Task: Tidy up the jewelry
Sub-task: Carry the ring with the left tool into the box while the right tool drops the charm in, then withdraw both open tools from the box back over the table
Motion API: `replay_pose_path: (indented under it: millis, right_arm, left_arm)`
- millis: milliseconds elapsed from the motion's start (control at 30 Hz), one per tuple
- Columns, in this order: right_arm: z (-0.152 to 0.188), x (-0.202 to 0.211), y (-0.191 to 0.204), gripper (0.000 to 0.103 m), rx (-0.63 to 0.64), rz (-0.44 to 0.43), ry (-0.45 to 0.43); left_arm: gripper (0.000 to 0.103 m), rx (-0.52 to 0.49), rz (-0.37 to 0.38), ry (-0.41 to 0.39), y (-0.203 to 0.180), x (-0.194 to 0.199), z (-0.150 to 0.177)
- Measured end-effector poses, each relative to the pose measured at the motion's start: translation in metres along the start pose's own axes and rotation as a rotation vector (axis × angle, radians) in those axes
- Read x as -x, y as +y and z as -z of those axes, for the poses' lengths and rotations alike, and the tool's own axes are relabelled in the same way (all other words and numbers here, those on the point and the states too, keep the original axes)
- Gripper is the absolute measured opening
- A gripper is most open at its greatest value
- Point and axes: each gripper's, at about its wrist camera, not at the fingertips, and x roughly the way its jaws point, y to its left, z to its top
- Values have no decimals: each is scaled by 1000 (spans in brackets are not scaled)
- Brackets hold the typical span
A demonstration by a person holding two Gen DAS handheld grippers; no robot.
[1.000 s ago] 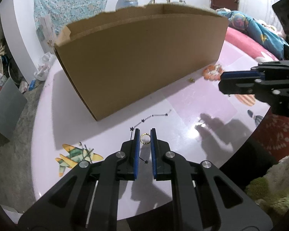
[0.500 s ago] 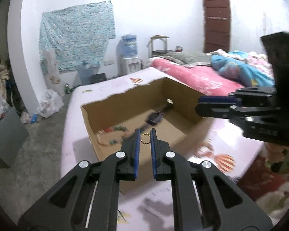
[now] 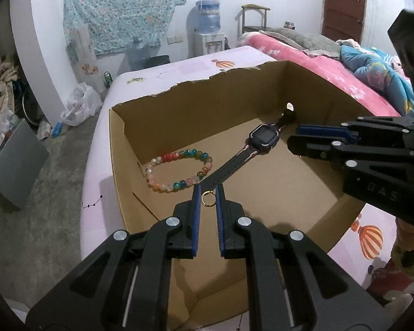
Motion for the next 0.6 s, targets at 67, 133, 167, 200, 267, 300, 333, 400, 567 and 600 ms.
replay_pose_path:
  millis: [67, 133, 167, 200, 267, 300, 333, 400, 567, 600]
  right_arm:
    - [2, 0, -2, 14, -7, 6, 2]
    - [4, 2, -2, 14, -12, 11, -1]
    - [5, 4, -3, 15, -15, 12, -2]
    - [5, 5, -3, 17, -20, 13, -5]
    - [5, 8, -4, 26, -27, 21, -13]
    - [5, 11, -5, 29, -29, 24, -22]
    - [5, 12, -5, 31, -30, 25, -26]
    - [6, 16, -6, 34, -36, 26, -35]
    - [5, 29, -8, 46, -53, 22, -70]
    - [5, 33, -8, 49, -57, 19, -80]
  left_arm:
    - [11, 1, -7, 4, 0, 1, 1]
    - [11, 5, -13, 7, 1, 1, 1]
    - [12, 5, -15, 8, 1, 0, -1]
    - [15, 6, -18, 9, 2, 1, 0]
    - [20, 10, -16, 1, 2, 4, 0]
    - [21, 12, -14, -4, 2, 6, 1]
    - [22, 15, -14, -8, 2, 7, 2]
    - [26, 20, -18, -15, 2, 11, 3]
    - [39, 35, -28, -45, 2, 24, 3]
    - [41, 36, -31, -52, 2, 27, 3]
